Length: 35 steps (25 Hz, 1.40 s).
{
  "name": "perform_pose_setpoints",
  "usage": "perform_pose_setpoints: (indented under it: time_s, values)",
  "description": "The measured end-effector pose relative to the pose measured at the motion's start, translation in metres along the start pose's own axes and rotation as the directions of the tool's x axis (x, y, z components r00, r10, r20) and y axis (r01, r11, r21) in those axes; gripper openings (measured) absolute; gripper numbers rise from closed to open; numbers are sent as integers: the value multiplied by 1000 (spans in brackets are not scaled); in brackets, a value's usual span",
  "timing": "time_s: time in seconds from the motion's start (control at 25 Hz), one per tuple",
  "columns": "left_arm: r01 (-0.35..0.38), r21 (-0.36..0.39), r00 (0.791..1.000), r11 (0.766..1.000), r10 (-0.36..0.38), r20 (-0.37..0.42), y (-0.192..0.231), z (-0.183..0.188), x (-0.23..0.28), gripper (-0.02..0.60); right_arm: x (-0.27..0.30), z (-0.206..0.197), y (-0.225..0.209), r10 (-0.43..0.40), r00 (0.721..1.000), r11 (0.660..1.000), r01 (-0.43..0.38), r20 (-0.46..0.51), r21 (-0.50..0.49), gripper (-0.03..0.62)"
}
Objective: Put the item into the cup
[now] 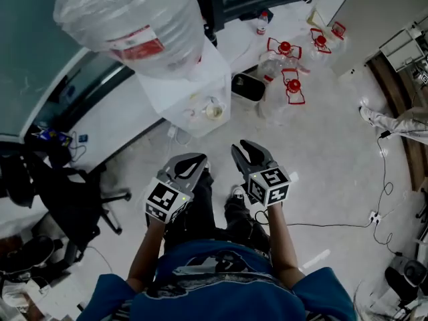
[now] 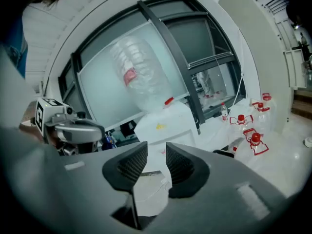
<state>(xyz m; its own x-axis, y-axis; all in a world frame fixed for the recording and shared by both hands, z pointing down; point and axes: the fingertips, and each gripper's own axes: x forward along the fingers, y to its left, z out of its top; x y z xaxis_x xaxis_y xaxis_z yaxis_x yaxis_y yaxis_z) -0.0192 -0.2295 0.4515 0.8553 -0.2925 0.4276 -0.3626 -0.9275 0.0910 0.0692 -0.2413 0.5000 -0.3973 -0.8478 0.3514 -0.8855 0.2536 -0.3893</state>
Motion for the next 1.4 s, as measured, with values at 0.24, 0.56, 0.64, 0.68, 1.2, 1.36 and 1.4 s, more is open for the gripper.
perform_pose_setpoints:
  time_s: [0.24,0.56,0.64,0.68,1.2,1.36,1.4]
  values:
    - [-114,-64,990,991,119,78,-42,15,-15,12,-65,20,36,141,989,990,-141,33,8,103]
    - [-174,-64,980,983,179,84,-94,20,-28,12,-115,25,60,235,971,972,-234,41,-26,100]
    - [-183,-115,976,976,194,98,-96,19,-37,12,-117,27,66,245,969,969,-243,45,-38,97]
    - [-189,-133,974,973,203,105,-96,20,-42,12,-117,29,69,249,967,968,-247,46,-47,94]
    - [-305,-154,935,940,326,138,-114,-6,-126,12,-120,7,120,266,964,957,-265,-1,-116,49]
    - [-324,-174,922,930,352,161,-126,-20,-161,12,-129,-14,160,284,957,951,-288,-56,-114,16]
    - [-324,-178,921,929,353,167,-130,-24,-167,12,-133,-20,168,283,957,950,-289,-68,-115,5]
